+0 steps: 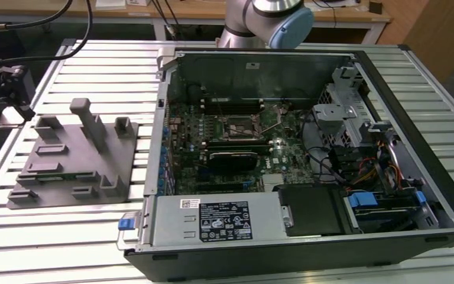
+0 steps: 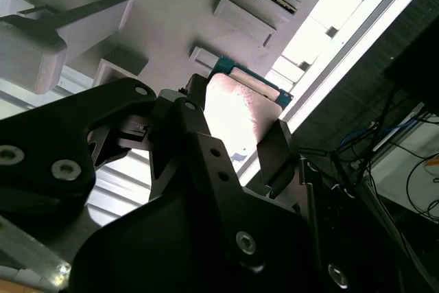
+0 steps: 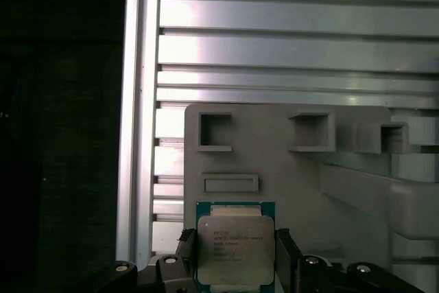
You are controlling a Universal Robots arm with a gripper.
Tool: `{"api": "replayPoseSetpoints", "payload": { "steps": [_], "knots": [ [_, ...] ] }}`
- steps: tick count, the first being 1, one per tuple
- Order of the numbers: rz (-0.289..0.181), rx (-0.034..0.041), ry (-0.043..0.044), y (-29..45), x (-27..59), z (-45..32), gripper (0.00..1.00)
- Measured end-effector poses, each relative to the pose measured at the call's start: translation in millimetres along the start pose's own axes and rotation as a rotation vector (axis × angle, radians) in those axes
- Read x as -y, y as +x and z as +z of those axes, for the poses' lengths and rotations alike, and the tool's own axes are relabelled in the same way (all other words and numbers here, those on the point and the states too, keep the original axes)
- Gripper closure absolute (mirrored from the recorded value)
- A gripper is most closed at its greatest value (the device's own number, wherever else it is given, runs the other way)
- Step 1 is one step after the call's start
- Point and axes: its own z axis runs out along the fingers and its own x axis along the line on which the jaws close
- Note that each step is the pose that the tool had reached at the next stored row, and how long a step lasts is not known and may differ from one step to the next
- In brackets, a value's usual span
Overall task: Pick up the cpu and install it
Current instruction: 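Pick up the cpu and move it towards the insertion slot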
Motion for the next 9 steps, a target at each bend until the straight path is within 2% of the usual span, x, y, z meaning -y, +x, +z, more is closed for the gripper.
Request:
{"api": "replayPoseSetpoints", "payload": {
  "steps": [9],
  "knots": [
    [0.000, 0.0001, -0.0001, 0.0, -0.4, -2.9, 0.46]
  ]
}}
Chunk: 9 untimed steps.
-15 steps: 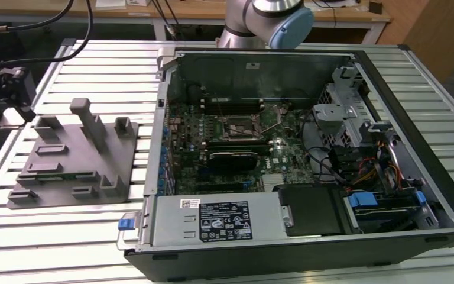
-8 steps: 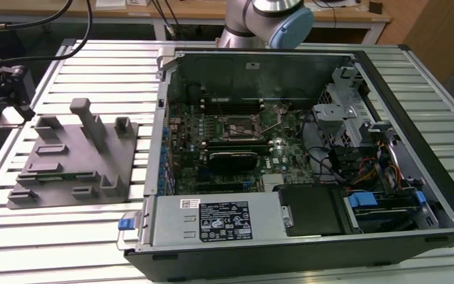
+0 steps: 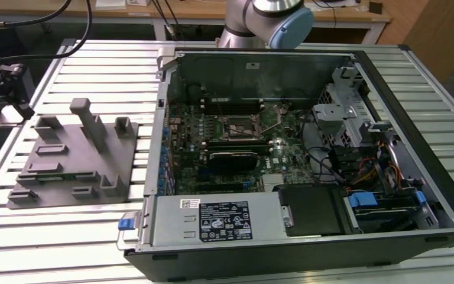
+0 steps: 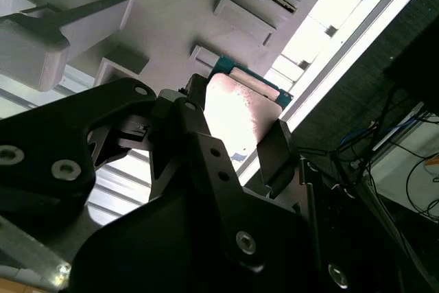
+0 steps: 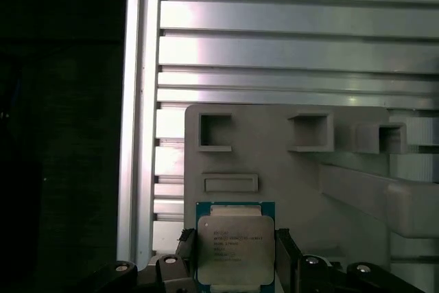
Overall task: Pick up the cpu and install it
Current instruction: 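Pick up the cpu and move it towards the insertion slot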
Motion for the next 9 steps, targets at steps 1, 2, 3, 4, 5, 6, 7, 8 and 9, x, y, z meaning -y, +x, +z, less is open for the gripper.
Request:
{"api": "replayPoseSetpoints", "payload": {
  "steps": [1, 2, 3, 4, 5, 6, 7, 8, 9],
  "knots": [
    [0.000, -0.0001, 0.0001, 0.0, 0.0, -0.3, 0.46],
    [0.000, -0.0001, 0.0001, 0.0, -0.1, -0.6, 0.46],
    [0.000, -0.0002, 0.0001, 0.0, -0.1, -0.9, 0.46],
    [0.000, -0.0002, 0.0001, 0.0, -0.2, -1.3, 0.46],
    [0.000, -0.0002, 0.0001, 0.0, -0.2, -1.6, 0.46],
    [0.000, -0.0001, 0.0001, 0.0, -0.2, -1.9, 0.46],
    [0.000, -0.0001, 0.0001, 0.0, -0.3, -2.2, 0.46],
    [0.000, -0.0002, 0.0001, 0.0, -0.3, -2.6, 0.46],
    [0.000, -0.0002, 0.0001, 0.0, -0.4, -3.0, 0.46]
  ]
}}
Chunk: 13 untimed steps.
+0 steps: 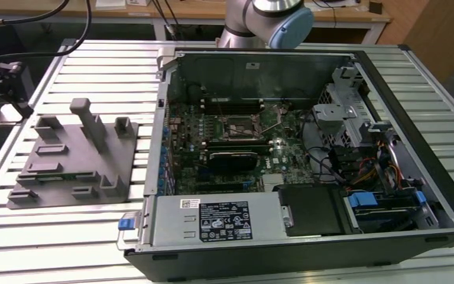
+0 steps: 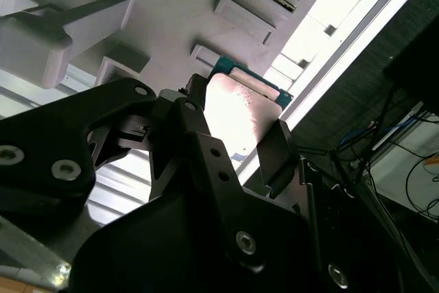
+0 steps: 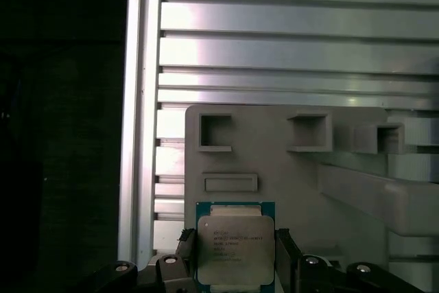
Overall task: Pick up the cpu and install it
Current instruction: 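Pick up the cpu and move it towards the insertion slot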
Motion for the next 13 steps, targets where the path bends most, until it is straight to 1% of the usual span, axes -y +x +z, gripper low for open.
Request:
{"api": "replayPoseSetpoints", "payload": {
  "steps": [13],
  "knots": [
    [0.000, 0.0000, 0.0000, 0.0, -0.3, -4.4, 0.46]
  ]
}}
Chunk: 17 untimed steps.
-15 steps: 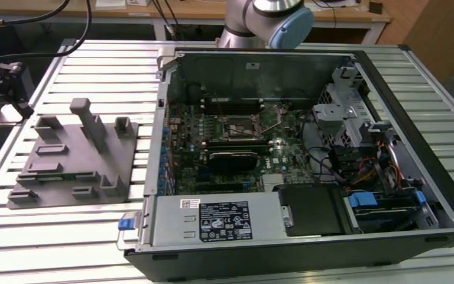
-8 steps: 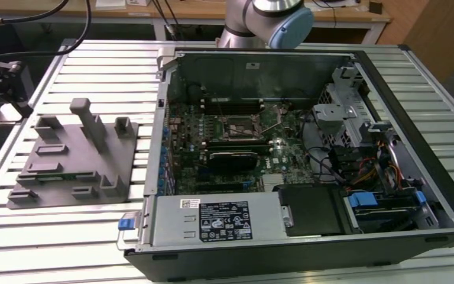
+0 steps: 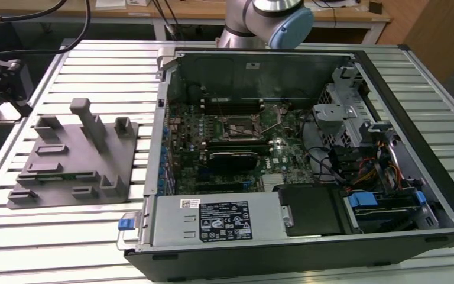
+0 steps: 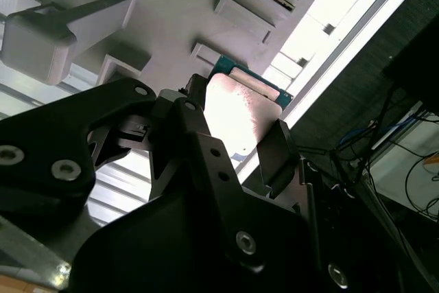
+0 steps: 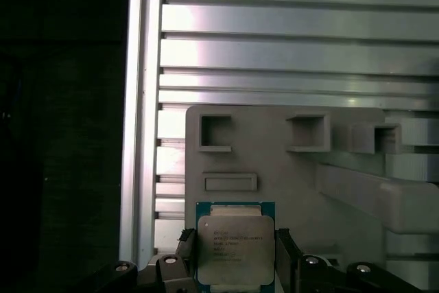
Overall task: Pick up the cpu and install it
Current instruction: 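Pick up the cpu and move it towards the insertion slot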
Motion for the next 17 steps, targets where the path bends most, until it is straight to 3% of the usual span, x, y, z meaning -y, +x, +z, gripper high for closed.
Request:
{"api": "replayPoseSetpoints", "payload": {
  "steps": [17],
  "knots": [
    [0.000, 0.0000, 0.0000, -0.1, -1.1, -6.9, 0.46]
  ]
}}
